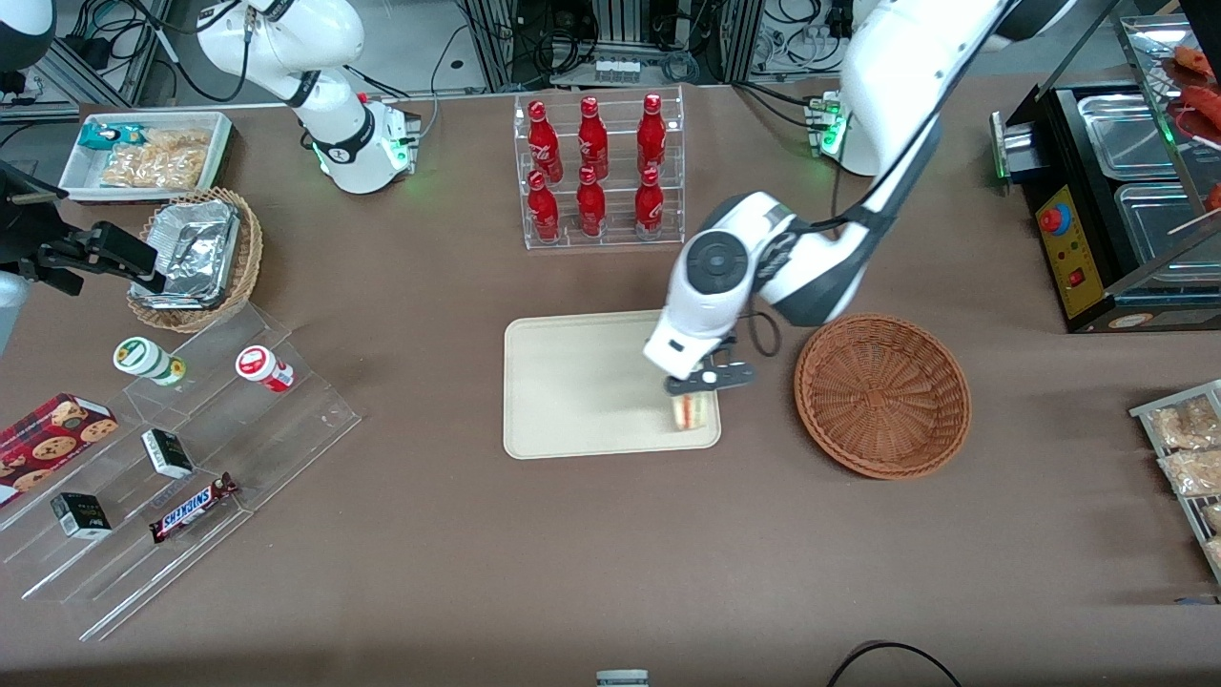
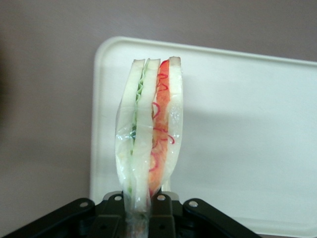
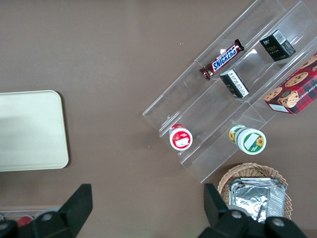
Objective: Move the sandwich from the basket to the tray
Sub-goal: 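Lift the sandwich and carry it over the beige tray, then lower the sandwich onto the tray and open the left gripper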
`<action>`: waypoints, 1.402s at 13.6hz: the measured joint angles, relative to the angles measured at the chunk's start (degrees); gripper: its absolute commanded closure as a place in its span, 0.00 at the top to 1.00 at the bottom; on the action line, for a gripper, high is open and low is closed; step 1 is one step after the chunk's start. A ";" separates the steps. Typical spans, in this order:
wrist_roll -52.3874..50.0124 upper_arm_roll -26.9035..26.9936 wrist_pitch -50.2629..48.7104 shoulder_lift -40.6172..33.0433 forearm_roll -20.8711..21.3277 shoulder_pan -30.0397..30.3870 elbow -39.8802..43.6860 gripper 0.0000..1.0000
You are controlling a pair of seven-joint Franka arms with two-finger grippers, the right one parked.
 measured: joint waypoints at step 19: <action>-6.52 0.16 -2.48 13.13 3.48 -8.52 15.56 1.00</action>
